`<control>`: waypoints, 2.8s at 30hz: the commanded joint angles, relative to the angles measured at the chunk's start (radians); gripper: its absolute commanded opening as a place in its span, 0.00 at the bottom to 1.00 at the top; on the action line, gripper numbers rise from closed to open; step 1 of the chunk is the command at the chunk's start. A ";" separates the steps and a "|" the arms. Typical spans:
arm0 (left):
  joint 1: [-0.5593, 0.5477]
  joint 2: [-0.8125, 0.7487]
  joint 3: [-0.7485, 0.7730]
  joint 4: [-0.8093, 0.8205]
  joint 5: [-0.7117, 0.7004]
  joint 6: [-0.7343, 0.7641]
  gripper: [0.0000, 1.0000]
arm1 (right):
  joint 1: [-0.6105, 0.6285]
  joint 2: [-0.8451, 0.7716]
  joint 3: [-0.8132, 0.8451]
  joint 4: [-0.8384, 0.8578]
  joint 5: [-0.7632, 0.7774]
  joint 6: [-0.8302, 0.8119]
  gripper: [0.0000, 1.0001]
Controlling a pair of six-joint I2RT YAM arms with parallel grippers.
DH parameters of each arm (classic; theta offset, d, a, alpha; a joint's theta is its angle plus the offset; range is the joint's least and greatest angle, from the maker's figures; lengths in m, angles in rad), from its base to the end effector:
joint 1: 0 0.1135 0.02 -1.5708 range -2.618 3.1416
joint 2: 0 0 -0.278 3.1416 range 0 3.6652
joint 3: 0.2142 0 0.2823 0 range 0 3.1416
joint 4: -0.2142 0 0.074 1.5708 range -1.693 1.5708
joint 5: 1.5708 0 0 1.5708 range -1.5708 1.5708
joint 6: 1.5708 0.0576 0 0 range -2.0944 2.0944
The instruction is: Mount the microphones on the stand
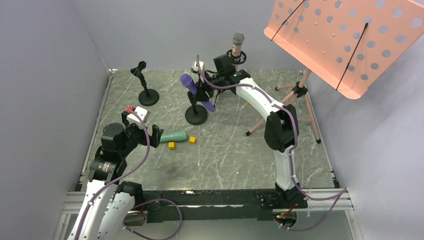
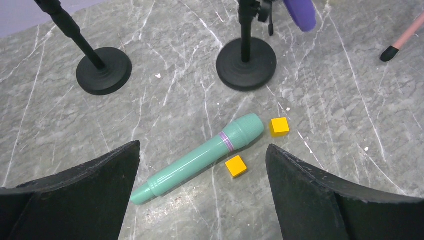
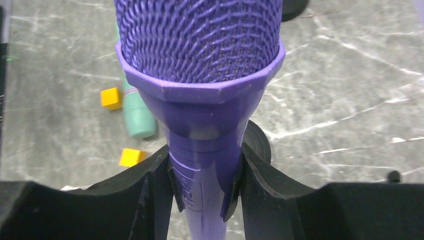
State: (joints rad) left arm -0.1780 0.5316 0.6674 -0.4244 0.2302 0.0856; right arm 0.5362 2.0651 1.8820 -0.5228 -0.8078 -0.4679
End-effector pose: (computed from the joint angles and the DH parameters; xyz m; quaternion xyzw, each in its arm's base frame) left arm 0.1652 -0.0431 0.3142 0.1727 0.7802 -0.1194 0.5892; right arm 0.4263 0.3018 0.2932 -0.5461 0.6526 0.3698 0.3730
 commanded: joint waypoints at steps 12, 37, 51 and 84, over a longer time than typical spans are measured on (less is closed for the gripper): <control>0.012 0.018 -0.008 0.043 -0.080 0.005 0.99 | -0.074 0.280 0.525 0.266 0.115 0.196 0.15; 0.035 -0.006 -0.014 0.045 -0.044 -0.007 0.99 | -0.067 0.141 0.346 0.293 0.166 0.218 0.99; 0.055 -0.036 -0.027 0.114 0.036 -0.140 0.99 | -0.067 -0.095 0.321 0.038 0.132 0.178 1.00; 0.419 1.094 0.988 -0.078 0.201 -0.062 0.80 | -0.122 -0.602 -0.657 -0.035 -0.384 0.048 1.00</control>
State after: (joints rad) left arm 0.2600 1.5829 1.5505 -0.3954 0.4194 -0.1505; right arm 0.4133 1.4647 1.1736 -0.5194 -1.1374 -0.3595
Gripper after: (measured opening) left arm 0.800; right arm 0.994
